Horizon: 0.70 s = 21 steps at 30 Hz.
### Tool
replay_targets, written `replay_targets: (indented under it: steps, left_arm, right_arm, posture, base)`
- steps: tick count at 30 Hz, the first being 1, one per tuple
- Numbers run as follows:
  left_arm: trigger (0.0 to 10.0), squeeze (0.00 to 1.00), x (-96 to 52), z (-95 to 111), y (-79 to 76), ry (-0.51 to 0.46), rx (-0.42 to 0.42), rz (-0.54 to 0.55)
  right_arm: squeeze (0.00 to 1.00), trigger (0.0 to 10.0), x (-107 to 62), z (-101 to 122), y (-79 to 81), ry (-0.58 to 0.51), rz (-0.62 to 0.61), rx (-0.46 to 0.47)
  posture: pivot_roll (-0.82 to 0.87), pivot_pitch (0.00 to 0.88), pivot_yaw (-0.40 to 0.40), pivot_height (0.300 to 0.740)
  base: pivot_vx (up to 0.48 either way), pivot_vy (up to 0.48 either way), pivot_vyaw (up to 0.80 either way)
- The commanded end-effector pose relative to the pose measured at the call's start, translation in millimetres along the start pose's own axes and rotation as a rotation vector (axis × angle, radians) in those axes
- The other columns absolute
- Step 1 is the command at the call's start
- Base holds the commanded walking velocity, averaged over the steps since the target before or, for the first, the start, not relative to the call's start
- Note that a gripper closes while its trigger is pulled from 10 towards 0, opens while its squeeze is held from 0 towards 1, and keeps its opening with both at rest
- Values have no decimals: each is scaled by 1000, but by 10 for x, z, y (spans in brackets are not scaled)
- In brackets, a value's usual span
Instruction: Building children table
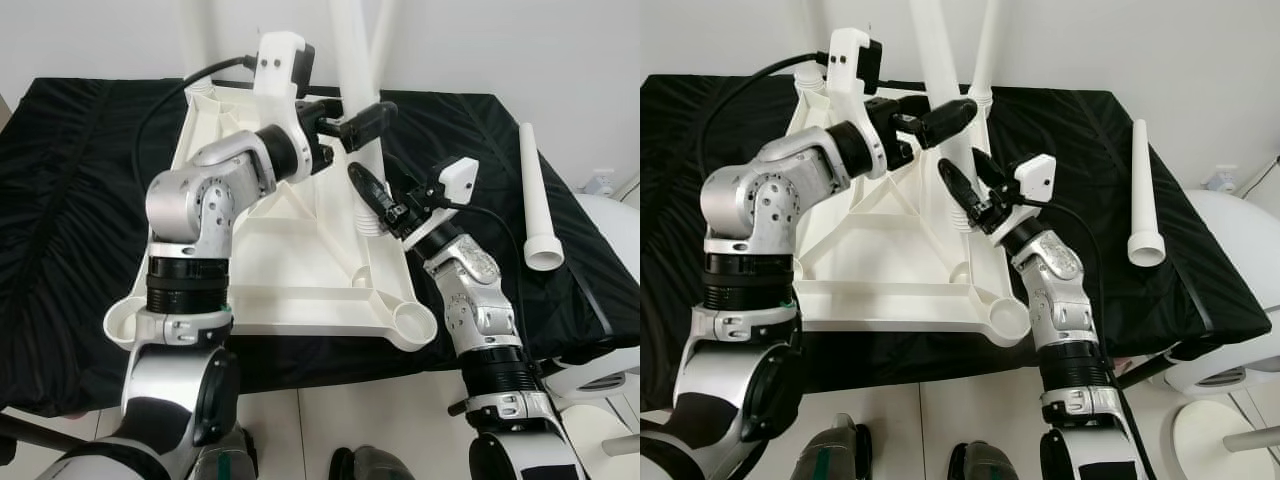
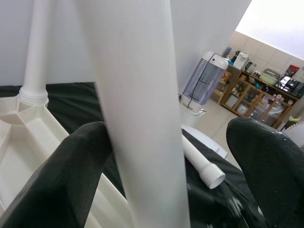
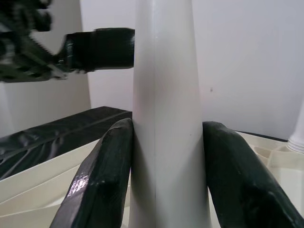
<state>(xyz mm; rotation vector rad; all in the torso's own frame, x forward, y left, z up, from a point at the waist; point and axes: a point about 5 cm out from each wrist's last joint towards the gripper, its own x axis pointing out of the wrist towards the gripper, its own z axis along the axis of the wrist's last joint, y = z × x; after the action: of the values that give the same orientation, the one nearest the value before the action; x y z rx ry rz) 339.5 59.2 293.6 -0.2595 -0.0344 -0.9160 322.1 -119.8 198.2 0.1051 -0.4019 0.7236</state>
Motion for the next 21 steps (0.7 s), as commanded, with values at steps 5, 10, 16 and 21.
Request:
replay_targets:
  steps: [5, 10, 16, 21]
  left_arm:
    - [10000, 0, 93, 135, -23, -24, 27, -28]
    - [10000, 0, 118, 159, -9, -36, 18, -18]
    - [10000, 0, 120, 170, 14, -54, 12, -3]
    - [0, 0, 120, 236, 84, -96, 4, 37]
  right_arm:
    - [0, 10000, -11, 6, 55, 2, 41, -17]
    - [0, 10000, -23, 6, 62, 5, 36, -24]
    - [0, 10000, -37, 11, 54, 7, 32, -30]
    - [0, 10000, -41, 12, 44, 14, 33, -40]
  posture:
    - [14, 18, -39, 740]
    - [7, 22, -35, 740]
    - [6, 26, -38, 740]
    - [9, 31, -42, 740]
  base:
    - [0, 0, 0]
    - [0, 0, 0]
    - [0, 0, 0]
    - [0, 0, 0]
